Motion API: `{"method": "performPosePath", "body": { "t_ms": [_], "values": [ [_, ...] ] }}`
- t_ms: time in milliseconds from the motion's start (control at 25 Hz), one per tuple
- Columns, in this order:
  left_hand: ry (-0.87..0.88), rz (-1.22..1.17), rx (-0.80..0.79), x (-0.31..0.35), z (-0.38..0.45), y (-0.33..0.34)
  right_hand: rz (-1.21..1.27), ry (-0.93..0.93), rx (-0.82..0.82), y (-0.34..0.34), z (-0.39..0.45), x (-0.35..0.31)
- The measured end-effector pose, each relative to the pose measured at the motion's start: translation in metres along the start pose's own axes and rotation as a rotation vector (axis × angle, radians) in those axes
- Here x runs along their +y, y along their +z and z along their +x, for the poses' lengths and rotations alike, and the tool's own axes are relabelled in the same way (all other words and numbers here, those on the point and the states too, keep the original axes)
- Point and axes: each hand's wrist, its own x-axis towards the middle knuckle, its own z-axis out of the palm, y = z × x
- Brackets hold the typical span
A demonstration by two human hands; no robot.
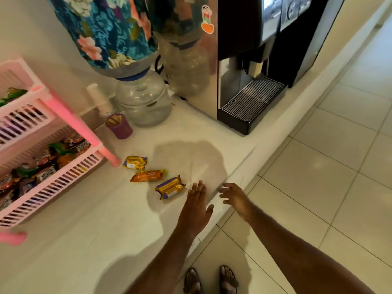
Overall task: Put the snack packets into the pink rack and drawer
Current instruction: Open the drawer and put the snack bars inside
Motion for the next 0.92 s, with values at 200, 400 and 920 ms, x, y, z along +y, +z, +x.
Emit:
{"method": "performPosePath", "body": {
  "t_ms": [200,400,920],
  "values": [
    [-0.003,0.002,-0.048,-0.006,-0.007,0.014,0.222,0.059,0.009,0.015,0.005,0.005],
    [0.005,-0.015,-0.046,-0.009,-0.006,0.016,0.181,0.053,-0.027,0.015,0.010,0.014],
    [-0.030,-0.094,-0.011,-0.007,-0.002,0.022,0.018,0.137,0.240,-0.048,-0.028,0.046]
  ]
}}
